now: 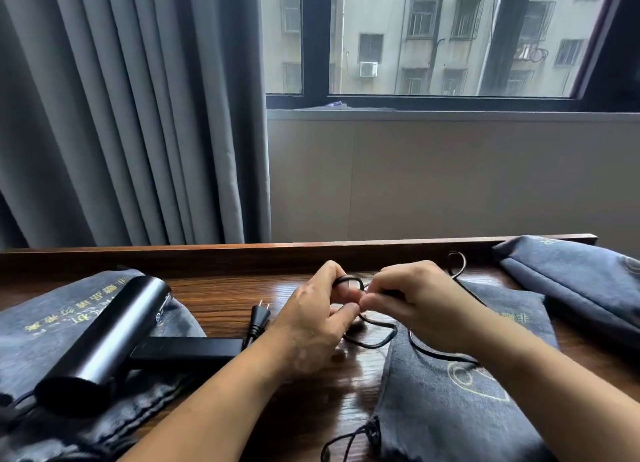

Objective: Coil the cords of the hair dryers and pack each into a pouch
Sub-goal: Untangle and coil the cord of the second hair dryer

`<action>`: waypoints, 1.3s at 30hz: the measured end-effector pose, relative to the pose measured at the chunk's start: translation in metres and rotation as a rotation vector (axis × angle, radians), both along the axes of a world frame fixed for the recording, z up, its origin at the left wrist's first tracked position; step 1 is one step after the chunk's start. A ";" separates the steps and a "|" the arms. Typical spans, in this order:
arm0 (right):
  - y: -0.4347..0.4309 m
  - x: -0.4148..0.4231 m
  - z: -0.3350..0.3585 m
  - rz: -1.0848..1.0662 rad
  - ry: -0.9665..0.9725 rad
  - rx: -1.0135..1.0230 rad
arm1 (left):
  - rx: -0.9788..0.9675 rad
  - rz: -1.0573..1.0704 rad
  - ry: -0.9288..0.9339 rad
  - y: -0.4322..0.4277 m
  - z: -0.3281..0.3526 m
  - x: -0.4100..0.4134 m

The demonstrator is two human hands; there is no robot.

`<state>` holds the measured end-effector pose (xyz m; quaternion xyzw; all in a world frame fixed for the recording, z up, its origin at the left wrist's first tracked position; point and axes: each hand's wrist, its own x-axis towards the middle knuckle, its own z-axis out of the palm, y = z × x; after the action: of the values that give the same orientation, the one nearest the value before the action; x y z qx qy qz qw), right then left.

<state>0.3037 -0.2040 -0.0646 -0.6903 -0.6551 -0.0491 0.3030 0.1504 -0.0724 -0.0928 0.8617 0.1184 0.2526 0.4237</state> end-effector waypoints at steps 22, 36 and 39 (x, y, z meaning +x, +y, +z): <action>-0.008 0.016 -0.005 0.139 0.483 0.117 | -0.056 0.008 0.017 -0.001 -0.006 0.007; -0.001 -0.009 -0.005 0.108 0.147 -0.063 | 0.019 0.010 -0.051 -0.001 -0.011 0.008; -0.010 -0.001 0.004 0.189 0.410 0.055 | 0.017 0.032 -0.028 0.002 -0.011 0.009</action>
<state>0.3023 -0.2139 -0.0601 -0.6129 -0.6399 0.1032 0.4519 0.1589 -0.0703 -0.1040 0.8596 0.1241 0.2726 0.4141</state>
